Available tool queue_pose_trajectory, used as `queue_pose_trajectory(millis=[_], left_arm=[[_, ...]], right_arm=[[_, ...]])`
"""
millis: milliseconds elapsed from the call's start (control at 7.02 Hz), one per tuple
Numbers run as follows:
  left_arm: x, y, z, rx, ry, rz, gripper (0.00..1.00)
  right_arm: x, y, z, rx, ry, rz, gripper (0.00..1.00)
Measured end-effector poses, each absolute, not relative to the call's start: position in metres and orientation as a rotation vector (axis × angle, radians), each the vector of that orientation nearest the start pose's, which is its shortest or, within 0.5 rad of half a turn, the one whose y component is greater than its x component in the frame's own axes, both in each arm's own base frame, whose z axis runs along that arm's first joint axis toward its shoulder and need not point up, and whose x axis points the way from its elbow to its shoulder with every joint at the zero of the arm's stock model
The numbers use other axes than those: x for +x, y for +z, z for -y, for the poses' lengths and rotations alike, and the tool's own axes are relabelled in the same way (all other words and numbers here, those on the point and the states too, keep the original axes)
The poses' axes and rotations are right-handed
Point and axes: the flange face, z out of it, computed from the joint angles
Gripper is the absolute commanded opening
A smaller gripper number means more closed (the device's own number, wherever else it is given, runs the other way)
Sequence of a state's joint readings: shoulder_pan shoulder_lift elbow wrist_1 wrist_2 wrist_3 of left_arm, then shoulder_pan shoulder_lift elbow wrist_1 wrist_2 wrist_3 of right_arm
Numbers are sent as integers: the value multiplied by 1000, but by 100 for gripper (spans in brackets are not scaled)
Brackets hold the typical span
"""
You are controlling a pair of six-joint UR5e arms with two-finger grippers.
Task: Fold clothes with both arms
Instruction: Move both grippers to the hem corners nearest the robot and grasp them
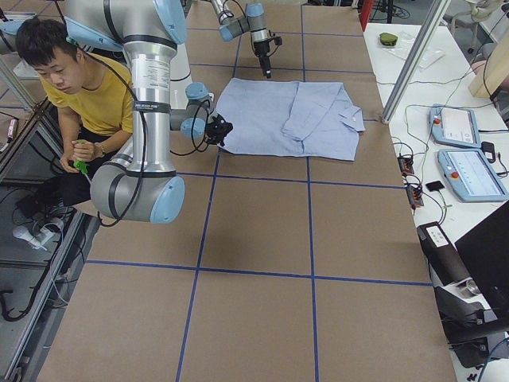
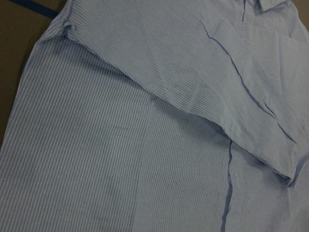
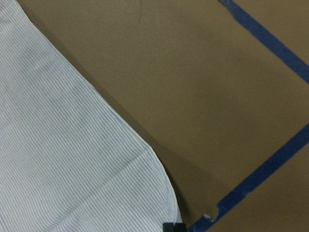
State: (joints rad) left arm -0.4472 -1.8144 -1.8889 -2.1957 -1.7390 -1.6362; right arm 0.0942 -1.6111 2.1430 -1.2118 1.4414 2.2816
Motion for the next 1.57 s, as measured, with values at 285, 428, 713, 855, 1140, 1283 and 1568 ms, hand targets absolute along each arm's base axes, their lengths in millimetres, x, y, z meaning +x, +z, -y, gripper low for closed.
queue_pose_trajectory(millis=[285,428,713,855,1140,1283,1568], left_arm=[[469,311,298,31,-378,-1072,95],[461,324,282,9,-387,-1034,95],[447,356,260,-29,-398,-974,91],[447,362,253,-47,-405,-963,89],[454,367,240,-70,-392,-955,81],[457,369,236,-78,-383,-951,76],[460,374,232,-91,-373,-941,67]], right_arm=[[-442,375,189,-158,807,906,0],[-441,375,189,-158,808,906,0],[-442,376,189,-158,808,905,0],[-442,376,189,-157,807,904,0],[-442,376,188,-157,807,903,0],[-442,377,188,-157,807,903,0],[-442,377,188,-157,807,902,0]])
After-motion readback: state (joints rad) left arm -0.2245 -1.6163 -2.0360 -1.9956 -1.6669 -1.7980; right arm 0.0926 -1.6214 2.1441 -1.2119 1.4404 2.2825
